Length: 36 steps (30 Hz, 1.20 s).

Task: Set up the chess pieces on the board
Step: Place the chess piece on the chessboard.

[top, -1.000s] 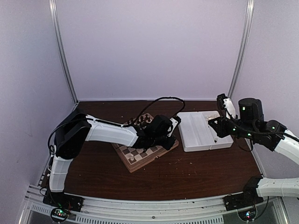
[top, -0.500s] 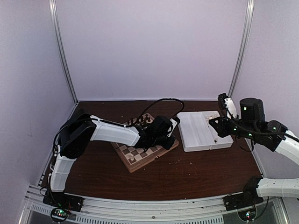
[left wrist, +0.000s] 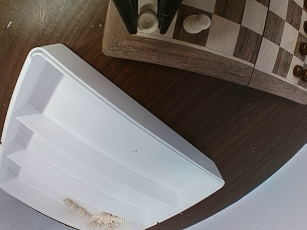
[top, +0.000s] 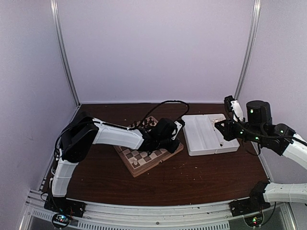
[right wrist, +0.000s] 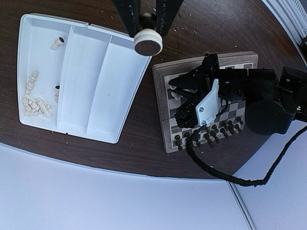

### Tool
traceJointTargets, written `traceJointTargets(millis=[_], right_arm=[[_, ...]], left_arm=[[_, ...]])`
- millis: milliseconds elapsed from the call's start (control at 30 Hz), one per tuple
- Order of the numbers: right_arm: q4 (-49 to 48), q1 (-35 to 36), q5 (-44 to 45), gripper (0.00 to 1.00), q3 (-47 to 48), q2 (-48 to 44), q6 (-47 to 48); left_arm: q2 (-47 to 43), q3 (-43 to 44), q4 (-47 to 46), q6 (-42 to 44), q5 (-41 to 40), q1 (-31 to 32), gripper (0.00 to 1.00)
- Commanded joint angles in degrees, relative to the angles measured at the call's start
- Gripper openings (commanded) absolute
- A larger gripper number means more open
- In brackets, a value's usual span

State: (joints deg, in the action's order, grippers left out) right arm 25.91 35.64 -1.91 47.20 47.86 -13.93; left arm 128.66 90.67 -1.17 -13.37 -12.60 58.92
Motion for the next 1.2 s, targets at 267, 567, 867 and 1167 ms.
traceJointTargets(millis=[267, 567, 867, 1167], right_arm=[[-0.4, -0.5, -0.4, 0.0, -1.0, -1.2, -0.8], [-0.6, -0.7, -0.6, 0.0, -1.1, -1.0, -0.9], [-0.8, -0.8, -0.9, 0.0, -1.3, -1.1, -0.9], [-1.0, -1.0, -1.1, 0.0, -1.5, -1.2, -1.0]], left_arm=[[1.8, 2.7, 0.1, 1.0, 0.2, -0.4, 0.2], [1.7, 3.4, 0.9, 1.1, 0.6, -0.4, 0.21], [1.5, 4.2, 3.6, 1.1, 1.0, -0.4, 0.13], [1.2, 3.9, 4.2, 1.1, 0.8, -0.4, 0.1]])
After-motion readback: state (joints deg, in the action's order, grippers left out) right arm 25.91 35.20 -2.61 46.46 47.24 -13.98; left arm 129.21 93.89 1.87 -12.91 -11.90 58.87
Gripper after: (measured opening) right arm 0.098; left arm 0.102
